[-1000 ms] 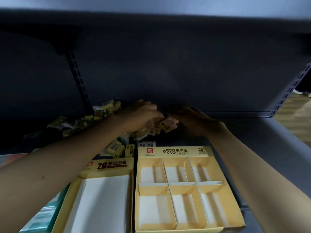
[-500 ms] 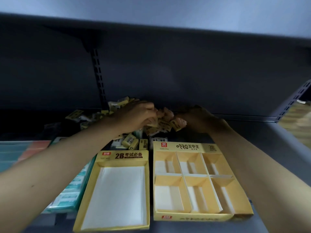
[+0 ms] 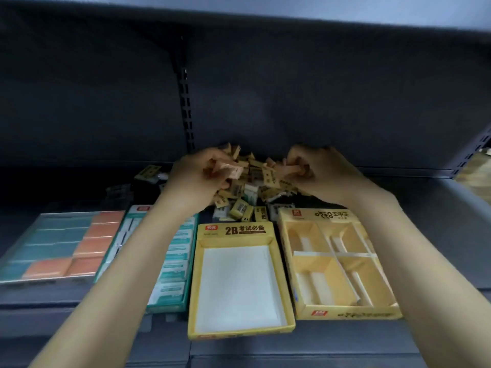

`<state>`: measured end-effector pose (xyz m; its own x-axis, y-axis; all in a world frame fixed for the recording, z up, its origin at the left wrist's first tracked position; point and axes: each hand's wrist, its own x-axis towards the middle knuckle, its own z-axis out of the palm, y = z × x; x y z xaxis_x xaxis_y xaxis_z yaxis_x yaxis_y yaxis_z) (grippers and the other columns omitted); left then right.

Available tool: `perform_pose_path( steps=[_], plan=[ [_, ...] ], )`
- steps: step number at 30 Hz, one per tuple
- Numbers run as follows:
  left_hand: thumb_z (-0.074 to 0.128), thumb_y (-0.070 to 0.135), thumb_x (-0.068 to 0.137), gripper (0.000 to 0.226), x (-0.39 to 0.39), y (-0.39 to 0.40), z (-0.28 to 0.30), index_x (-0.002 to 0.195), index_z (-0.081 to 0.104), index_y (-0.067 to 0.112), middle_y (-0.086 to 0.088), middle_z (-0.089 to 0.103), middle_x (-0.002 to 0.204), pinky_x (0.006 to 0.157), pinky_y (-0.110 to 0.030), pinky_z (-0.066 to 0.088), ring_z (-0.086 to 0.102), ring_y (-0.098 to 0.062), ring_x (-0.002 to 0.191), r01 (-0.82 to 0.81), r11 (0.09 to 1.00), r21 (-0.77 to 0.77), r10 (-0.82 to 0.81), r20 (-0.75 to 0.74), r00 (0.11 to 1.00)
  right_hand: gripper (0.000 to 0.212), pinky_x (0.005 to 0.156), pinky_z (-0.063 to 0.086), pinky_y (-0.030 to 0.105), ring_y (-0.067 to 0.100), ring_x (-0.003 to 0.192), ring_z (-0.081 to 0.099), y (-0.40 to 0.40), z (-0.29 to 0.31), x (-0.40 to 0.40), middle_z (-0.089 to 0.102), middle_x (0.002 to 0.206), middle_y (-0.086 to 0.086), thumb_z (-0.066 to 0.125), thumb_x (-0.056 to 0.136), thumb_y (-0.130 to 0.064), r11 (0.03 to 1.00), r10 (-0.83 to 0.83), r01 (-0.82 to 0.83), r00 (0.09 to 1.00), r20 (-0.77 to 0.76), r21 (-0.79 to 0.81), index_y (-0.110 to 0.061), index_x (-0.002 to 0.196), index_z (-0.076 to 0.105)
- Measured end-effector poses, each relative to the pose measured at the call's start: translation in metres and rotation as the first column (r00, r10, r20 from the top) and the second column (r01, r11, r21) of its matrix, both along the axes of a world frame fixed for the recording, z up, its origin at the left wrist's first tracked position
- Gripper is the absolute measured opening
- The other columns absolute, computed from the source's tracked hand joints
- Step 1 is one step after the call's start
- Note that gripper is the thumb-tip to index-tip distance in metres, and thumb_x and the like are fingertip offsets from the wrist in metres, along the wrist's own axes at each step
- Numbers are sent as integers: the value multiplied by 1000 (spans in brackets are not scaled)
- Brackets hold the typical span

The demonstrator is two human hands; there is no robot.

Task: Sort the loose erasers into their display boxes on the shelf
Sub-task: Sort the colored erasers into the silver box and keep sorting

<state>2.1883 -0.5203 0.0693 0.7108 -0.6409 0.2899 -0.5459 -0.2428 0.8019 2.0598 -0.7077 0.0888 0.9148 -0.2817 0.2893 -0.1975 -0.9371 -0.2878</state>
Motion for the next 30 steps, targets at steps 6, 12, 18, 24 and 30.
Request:
perform_pose_path(
  steps=[6,12,18,24,30],
  plan=[
    [51,-2,91,29,-7,66,-3,94,61,25,1,66,90,69,-12,53,66,2,69,-68,974,-215,-15,-363,932,10,65,58,39,7,63,68,99,-11,12,70,68,-4,60,85,-9,824,132,-124,991,26,553,-17,83,54],
    [62,0,85,34,20,138,-18,86,64,34,10,67,84,74,-7,46,60,7,77,-194,978,-76,164,-297,941,15,66,57,40,15,70,68,158,-38,43,71,76,-7,58,84,-8,717,120,-162,987,109,678,-22,81,54],
    [75,13,76,18,43,188,-21,73,70,30,16,71,79,71,-11,45,63,4,81,-270,962,-33,241,-359,902,16,69,54,37,22,72,67,196,-43,65,69,85,-18,71,80,-28,743,140,-141,989,54,654,-32,83,56],
    [77,7,72,20,68,223,-26,73,62,22,5,70,86,81,-27,48,65,-11,84,-266,964,-20,245,-330,912,21,70,54,50,27,71,67,220,-49,83,68,88,4,62,84,-13,763,48,-92,995,86,639,-31,86,53],
    [72,-2,75,31,88,238,-27,84,63,26,6,70,85,74,-17,50,65,-4,80,-192,981,-23,175,-316,933,43,80,53,45,23,80,66,236,-55,94,67,92,0,60,85,-10,790,28,-64,997,68,610,-47,103,50]
  ],
)
